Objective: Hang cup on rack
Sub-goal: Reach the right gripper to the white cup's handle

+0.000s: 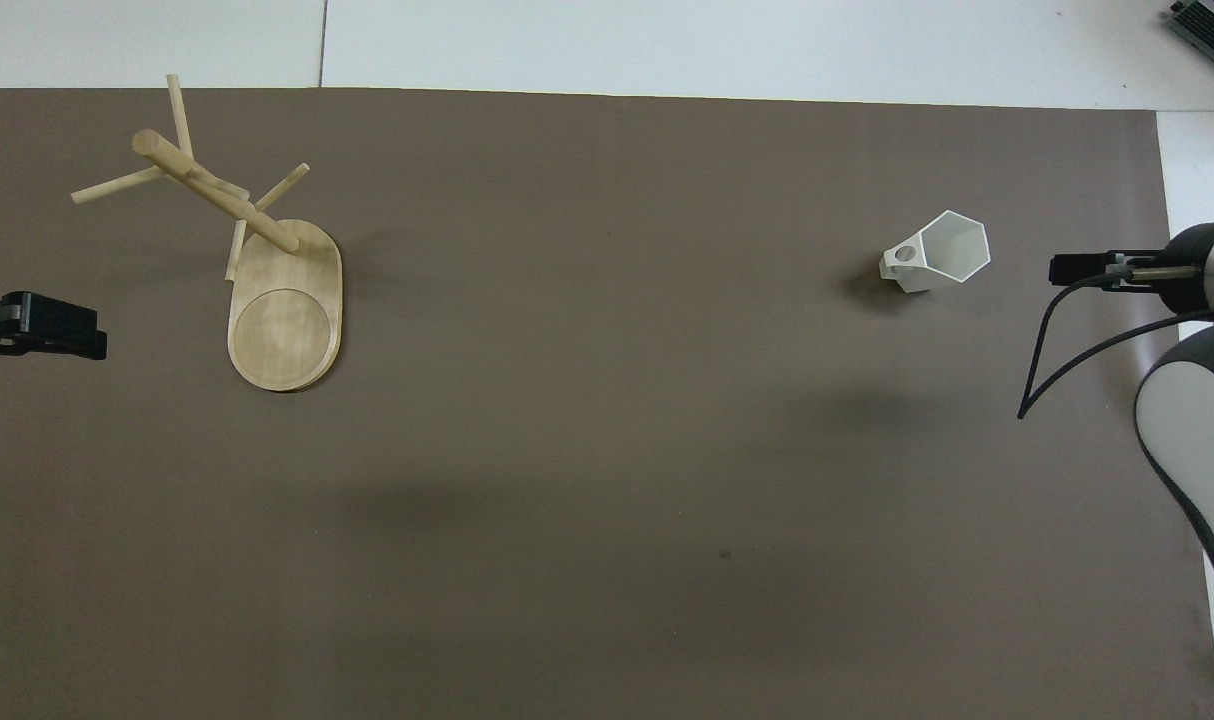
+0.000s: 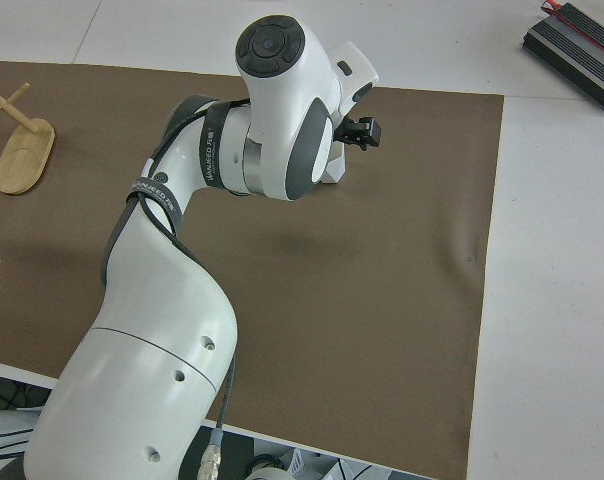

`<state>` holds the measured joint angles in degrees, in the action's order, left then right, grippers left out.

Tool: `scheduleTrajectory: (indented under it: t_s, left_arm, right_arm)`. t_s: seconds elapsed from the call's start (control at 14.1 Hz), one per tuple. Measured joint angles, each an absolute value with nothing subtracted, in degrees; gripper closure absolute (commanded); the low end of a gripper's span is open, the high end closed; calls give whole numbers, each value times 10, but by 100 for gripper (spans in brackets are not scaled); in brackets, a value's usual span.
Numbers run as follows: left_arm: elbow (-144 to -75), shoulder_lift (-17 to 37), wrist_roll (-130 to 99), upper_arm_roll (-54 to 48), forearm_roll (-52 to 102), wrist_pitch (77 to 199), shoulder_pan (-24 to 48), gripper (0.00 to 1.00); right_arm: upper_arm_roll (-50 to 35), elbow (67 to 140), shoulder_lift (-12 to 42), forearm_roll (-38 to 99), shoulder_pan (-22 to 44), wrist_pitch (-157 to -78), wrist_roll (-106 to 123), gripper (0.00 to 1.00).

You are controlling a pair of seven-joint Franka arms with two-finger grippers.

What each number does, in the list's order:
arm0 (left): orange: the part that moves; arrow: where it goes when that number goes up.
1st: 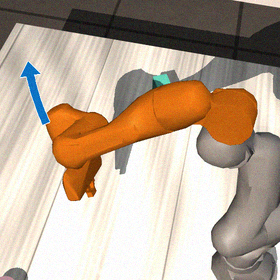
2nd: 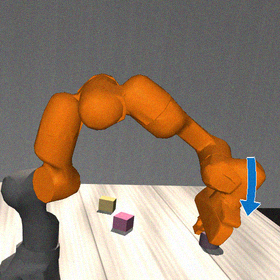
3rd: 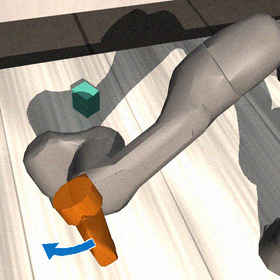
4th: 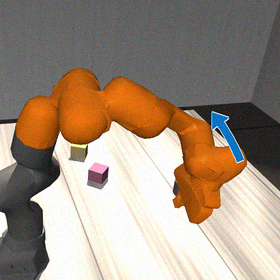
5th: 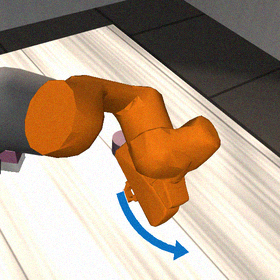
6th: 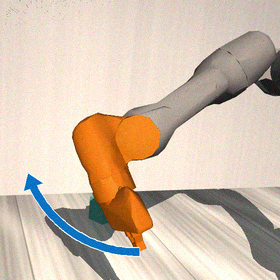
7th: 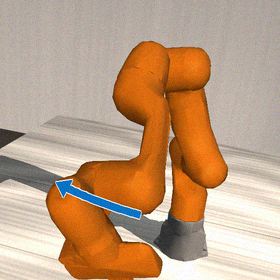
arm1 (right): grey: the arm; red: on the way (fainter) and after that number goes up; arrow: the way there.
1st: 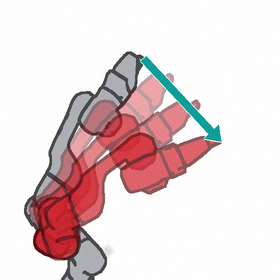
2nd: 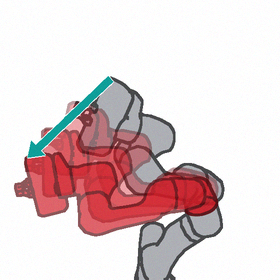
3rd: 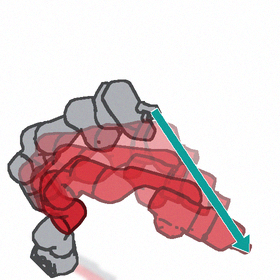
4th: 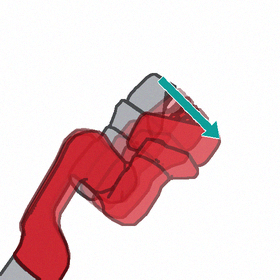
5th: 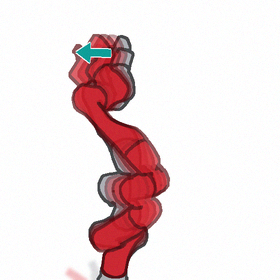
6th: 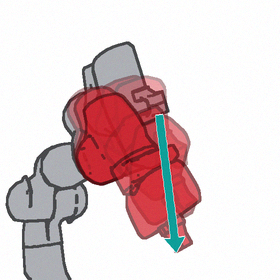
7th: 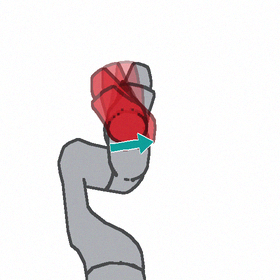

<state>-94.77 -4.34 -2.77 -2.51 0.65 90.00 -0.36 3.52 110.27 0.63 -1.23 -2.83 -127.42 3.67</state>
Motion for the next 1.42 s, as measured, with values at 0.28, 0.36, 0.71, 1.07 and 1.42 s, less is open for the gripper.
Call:
scheduleTrajectory:
  t_s: [0.28,0.36,0.71,1.07,1.42]
  left_arm:
    - [-948,-43,-28,-25,6,900,-4,0]
    - [-948,-43,-28,-25,6,900,-4,0]
    - [-948,-43,-28,-25,6,900,-4,0]
    - [-948,-43,-28,-25,6,900,-4,0]
    - [-948,-43,-28,-25,6,900,-4,0]
  right_arm:
    - [36,1109,58,-12,-28,-1345,37,0]
    - [36,1109,71,-12,-28,-1363,37,0]
    - [36,1109,117,-12,-28,-1432,37,0]
    - [35,1109,149,-12,-28,-1476,27,0]
    - [35,1109,176,-12,-28,-1509,18,0]
